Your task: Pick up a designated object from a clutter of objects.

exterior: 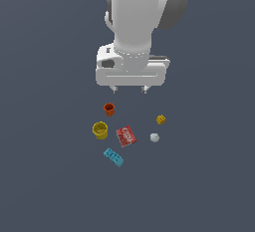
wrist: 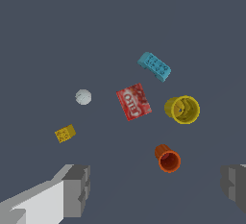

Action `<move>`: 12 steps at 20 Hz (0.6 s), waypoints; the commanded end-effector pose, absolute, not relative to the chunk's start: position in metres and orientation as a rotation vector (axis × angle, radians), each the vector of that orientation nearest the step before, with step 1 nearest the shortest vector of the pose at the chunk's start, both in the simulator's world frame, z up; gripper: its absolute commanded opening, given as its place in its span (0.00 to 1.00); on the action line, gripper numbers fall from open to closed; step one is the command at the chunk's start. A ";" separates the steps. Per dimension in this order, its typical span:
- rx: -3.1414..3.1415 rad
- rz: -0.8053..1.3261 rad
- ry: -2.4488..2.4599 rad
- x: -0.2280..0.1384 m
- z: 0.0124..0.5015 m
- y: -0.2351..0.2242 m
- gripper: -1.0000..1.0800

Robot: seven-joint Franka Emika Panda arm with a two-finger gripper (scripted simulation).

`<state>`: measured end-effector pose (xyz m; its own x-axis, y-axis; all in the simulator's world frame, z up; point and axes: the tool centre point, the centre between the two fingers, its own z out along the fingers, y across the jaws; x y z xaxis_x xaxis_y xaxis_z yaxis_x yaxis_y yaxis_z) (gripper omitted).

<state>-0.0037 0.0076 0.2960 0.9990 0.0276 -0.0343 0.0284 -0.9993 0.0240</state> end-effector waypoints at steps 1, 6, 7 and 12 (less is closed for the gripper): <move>3.114 -0.052 0.066 -0.003 0.287 0.014 0.96; 3.105 -0.046 0.138 -0.001 0.259 0.033 0.96; 3.103 -0.044 0.157 -0.001 0.252 0.038 0.96; 3.091 -0.034 0.270 -0.003 0.210 0.068 0.96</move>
